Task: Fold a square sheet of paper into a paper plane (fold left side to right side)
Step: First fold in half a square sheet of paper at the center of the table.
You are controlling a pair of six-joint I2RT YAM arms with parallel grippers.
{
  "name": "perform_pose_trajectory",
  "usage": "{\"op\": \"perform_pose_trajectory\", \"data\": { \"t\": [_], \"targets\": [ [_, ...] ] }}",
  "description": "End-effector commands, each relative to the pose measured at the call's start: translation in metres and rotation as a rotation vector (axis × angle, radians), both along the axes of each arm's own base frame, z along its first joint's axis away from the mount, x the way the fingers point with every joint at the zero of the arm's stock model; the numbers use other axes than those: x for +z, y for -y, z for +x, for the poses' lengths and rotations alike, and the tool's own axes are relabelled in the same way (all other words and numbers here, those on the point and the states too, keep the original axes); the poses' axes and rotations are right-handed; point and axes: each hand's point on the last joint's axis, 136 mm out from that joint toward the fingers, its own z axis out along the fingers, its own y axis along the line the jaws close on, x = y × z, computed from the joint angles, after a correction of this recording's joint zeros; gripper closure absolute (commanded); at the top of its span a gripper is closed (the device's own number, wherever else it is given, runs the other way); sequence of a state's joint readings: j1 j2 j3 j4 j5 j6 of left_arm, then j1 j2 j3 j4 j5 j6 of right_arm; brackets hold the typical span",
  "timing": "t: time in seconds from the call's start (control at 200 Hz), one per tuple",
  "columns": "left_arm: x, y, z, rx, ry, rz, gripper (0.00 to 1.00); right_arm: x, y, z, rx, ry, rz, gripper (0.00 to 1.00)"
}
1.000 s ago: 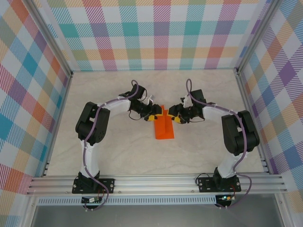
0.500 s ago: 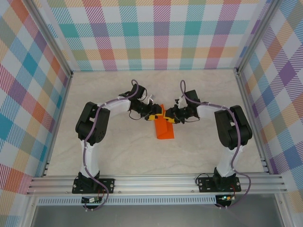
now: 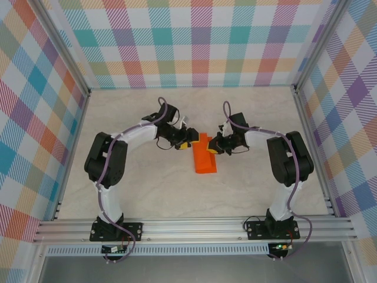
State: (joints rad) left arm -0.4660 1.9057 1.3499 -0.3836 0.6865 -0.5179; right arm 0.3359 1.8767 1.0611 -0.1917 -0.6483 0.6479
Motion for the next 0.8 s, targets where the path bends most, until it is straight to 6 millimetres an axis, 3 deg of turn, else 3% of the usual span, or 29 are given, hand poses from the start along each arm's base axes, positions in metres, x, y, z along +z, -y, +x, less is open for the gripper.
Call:
{"op": "perform_pose_trajectory", "data": {
  "t": [0.0,0.235,0.795],
  "targets": [
    [-0.007,-0.021,-0.011,0.072,-0.035,0.093,0.38,0.007,0.006,0.000,0.008,0.045,-0.056,1.00],
    [-0.042,-0.002,-0.019,0.086,-0.105,0.108,0.40,-0.001,0.012,-0.002,-0.002,0.038,-0.097,1.00],
    [-0.067,0.030,-0.011,0.057,-0.131,0.168,0.49,-0.018,0.018,-0.005,0.000,0.012,-0.145,1.00]
  ]
}}
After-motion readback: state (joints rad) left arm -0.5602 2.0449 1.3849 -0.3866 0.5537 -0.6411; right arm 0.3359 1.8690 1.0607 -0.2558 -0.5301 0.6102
